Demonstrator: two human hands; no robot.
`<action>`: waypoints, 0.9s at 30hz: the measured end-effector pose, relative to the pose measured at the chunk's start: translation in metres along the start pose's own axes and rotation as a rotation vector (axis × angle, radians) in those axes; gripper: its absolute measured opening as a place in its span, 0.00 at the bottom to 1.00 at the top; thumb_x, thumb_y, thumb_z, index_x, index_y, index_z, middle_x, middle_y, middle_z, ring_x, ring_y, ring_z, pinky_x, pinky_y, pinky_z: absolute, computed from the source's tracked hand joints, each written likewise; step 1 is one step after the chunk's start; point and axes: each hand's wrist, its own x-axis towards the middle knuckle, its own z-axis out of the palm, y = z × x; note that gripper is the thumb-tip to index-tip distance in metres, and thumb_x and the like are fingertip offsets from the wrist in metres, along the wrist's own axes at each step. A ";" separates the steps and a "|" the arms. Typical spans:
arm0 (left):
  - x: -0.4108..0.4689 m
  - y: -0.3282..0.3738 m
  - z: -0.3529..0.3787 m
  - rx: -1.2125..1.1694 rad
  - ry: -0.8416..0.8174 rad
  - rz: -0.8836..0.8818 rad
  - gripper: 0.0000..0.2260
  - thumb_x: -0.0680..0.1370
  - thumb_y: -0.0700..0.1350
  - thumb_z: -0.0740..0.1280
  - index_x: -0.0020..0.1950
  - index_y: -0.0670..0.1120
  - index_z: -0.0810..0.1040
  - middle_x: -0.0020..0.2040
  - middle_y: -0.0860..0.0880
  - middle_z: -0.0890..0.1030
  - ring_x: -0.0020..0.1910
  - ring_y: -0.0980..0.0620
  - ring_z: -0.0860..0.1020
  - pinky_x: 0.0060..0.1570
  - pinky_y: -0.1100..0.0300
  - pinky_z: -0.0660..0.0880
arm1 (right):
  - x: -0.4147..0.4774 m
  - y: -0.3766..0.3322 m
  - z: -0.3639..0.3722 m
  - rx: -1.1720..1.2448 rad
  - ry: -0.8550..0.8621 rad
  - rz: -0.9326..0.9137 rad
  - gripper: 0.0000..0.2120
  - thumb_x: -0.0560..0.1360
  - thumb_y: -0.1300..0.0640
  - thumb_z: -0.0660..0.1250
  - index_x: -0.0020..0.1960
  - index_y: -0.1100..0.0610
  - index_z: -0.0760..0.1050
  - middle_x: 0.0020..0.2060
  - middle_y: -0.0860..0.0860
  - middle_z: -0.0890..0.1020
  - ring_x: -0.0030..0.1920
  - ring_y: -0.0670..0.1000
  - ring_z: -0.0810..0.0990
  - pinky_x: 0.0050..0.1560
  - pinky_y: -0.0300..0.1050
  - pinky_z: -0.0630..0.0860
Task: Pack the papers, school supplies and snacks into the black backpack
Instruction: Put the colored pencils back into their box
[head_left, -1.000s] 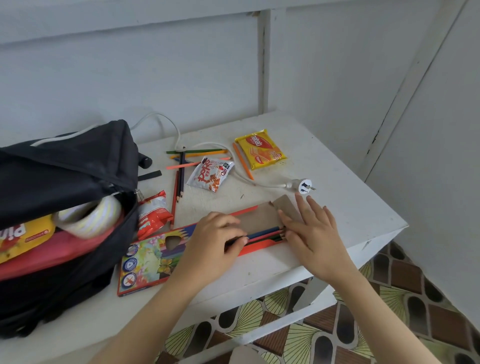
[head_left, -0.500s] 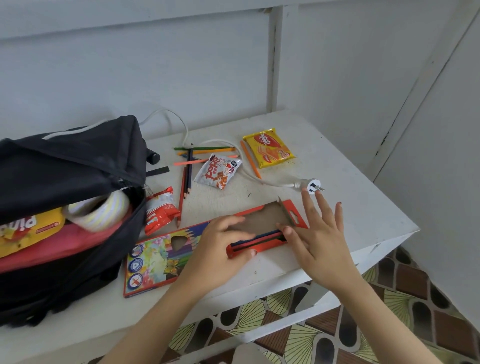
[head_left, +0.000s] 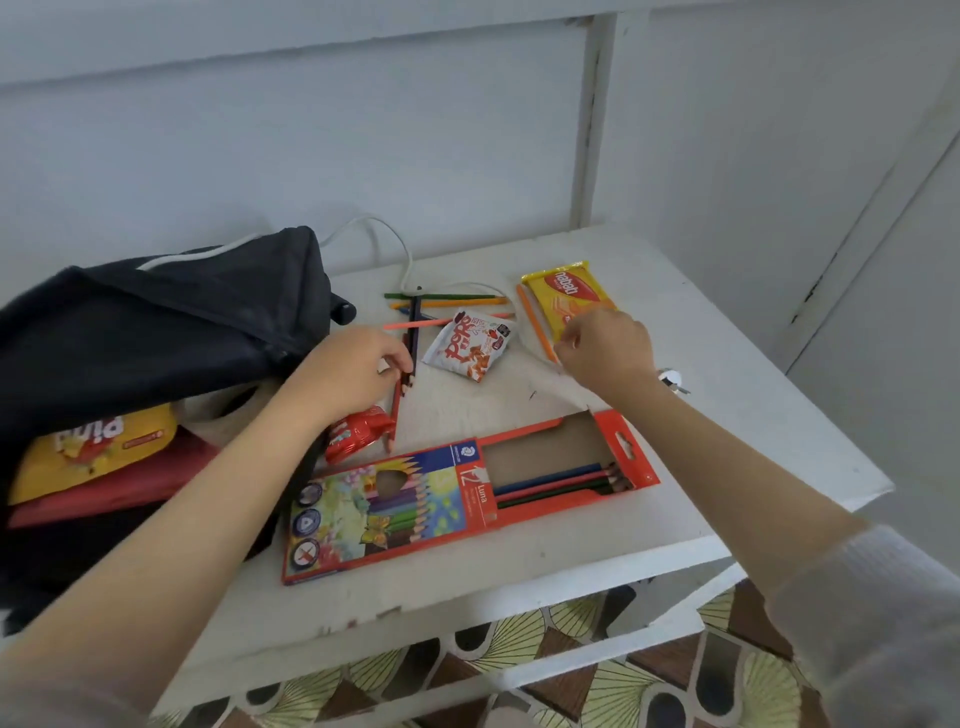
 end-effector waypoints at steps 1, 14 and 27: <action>0.004 -0.004 -0.002 0.025 -0.056 -0.011 0.14 0.75 0.34 0.61 0.48 0.50 0.82 0.53 0.50 0.81 0.50 0.53 0.77 0.53 0.57 0.72 | 0.005 -0.003 0.002 -0.042 -0.051 0.024 0.10 0.72 0.56 0.62 0.42 0.57 0.81 0.39 0.54 0.80 0.43 0.57 0.78 0.43 0.44 0.70; 0.017 -0.002 -0.002 0.163 -0.406 0.068 0.14 0.68 0.35 0.69 0.37 0.55 0.81 0.43 0.58 0.77 0.45 0.59 0.75 0.39 0.65 0.67 | 0.010 -0.011 -0.003 -0.059 -0.078 0.116 0.11 0.71 0.55 0.63 0.33 0.58 0.67 0.32 0.51 0.70 0.36 0.55 0.72 0.39 0.44 0.67; 0.005 0.002 0.001 0.244 -0.268 0.223 0.06 0.73 0.46 0.71 0.48 0.53 0.83 0.48 0.54 0.76 0.50 0.55 0.73 0.47 0.61 0.69 | -0.052 -0.005 -0.061 1.151 0.465 0.100 0.06 0.76 0.62 0.64 0.46 0.52 0.75 0.42 0.53 0.82 0.45 0.52 0.82 0.48 0.44 0.79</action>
